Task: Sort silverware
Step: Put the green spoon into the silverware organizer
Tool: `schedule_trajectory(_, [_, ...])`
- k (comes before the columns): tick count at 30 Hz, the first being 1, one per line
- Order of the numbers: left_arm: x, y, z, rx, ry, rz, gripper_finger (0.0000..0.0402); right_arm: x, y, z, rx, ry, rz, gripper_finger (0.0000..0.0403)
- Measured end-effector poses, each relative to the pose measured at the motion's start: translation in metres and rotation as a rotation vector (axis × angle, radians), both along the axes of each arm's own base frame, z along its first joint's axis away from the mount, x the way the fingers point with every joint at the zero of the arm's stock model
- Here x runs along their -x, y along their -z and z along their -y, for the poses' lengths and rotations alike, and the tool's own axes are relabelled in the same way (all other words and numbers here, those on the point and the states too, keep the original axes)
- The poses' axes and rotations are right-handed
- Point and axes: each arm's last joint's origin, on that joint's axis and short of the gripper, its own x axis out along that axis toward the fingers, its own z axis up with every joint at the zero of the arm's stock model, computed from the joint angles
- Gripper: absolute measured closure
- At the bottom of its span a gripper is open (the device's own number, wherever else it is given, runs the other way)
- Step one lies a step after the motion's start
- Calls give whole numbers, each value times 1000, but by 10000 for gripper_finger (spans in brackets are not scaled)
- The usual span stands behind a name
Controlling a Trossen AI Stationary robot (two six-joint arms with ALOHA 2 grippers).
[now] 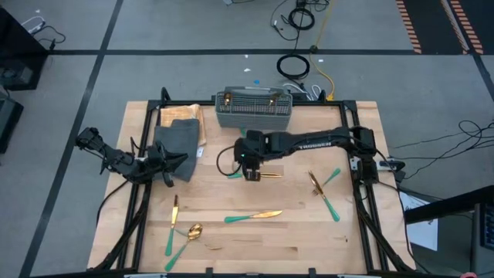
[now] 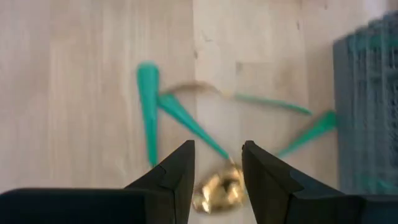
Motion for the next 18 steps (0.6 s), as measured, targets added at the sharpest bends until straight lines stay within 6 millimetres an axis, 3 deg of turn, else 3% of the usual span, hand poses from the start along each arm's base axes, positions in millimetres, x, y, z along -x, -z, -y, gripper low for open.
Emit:
schedule_trajectory(8, [-3,1,9,114,294,-19,359,-3,8,-52,-90,-151,63,279])
schedule_trajectory(14, [-9,14,13,337,237,-166,359,2,10,-73,-97,-172,34,279])
schedule_trajectory(18, [-14,26,21,531,293,-289,359,9,13,-80,-104,-170,-35,279])
